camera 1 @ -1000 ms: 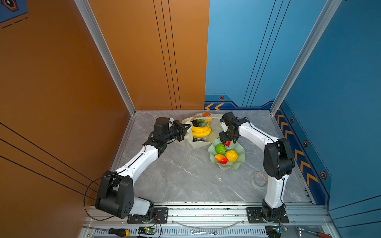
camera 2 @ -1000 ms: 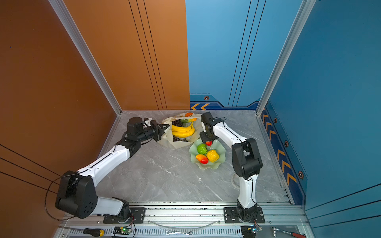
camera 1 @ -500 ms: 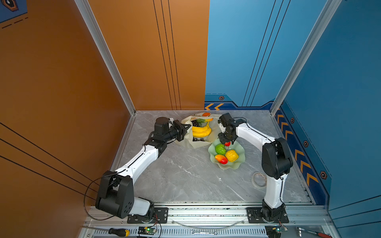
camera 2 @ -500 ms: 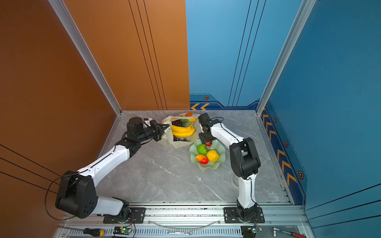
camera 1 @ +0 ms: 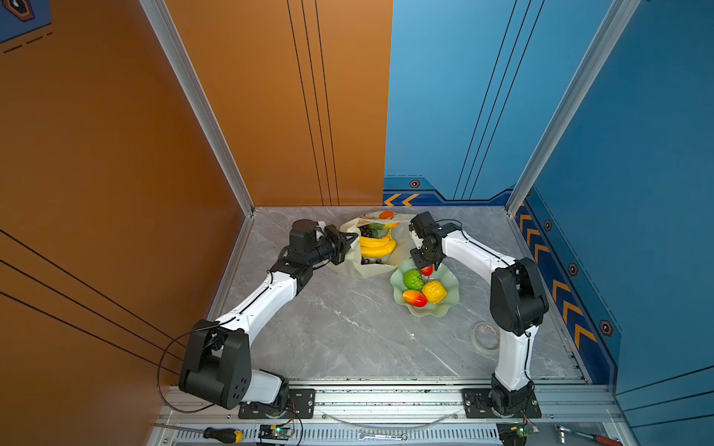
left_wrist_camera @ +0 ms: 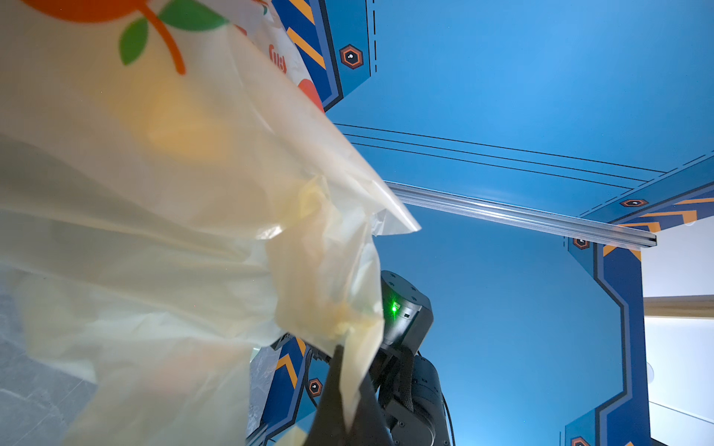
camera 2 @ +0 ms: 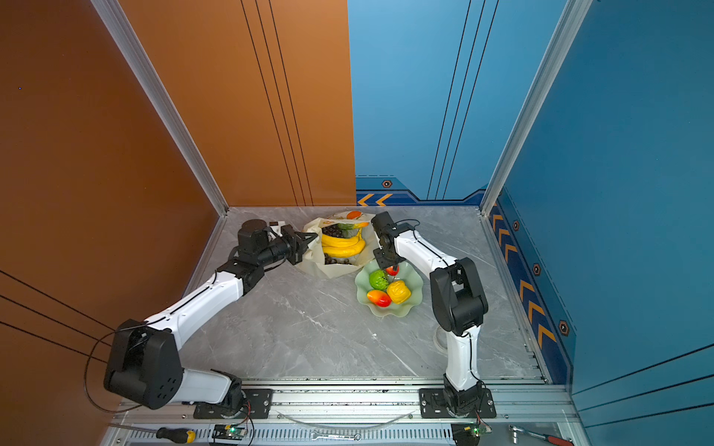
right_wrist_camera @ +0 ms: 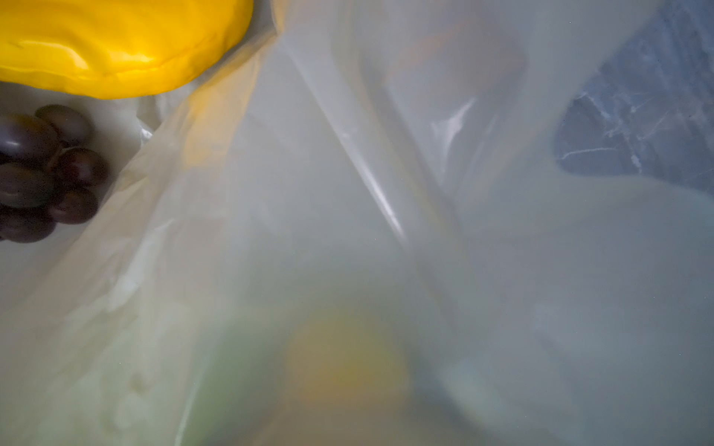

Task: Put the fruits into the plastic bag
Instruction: 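Lower the right gripper onto the mango in the dish and close, then lift the mango with the right gripper and carry it toward the bag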

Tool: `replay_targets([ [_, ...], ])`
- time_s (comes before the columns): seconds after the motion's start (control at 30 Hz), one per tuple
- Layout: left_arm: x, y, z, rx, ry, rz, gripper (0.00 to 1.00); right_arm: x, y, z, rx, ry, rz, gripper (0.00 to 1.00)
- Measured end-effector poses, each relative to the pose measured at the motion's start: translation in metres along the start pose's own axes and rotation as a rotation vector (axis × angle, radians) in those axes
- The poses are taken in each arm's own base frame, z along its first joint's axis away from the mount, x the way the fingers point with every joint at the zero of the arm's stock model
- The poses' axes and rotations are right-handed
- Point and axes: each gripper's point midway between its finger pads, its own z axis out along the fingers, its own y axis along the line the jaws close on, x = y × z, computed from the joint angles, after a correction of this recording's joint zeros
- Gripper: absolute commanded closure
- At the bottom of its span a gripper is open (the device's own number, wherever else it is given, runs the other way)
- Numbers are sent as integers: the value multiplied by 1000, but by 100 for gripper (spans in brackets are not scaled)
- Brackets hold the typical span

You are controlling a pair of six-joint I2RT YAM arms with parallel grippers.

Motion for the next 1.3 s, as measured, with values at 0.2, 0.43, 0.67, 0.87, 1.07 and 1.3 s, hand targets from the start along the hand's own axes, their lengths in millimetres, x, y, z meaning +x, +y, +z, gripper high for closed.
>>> replay_targets([
  [0.2,0,0,0,-1,0,0,100,-7,-3,-23,-1,-48,8,55],
  [0.43,2,2,2,-4,1,0,100,-9,-17,-75,-2,-147,48,55],
  [0.67,9,2,5,-7,12,5,100,22,-30,-93,-58,-141,157,55],
  [0.87,14,2,7,-9,19,9,100,53,-45,-113,-158,-144,346,56],
  [1.07,18,2,9,-10,24,16,100,57,-47,-156,-299,-236,513,55],
  [1.3,25,2,11,-12,32,22,100,48,-15,-184,-545,-289,662,56],
])
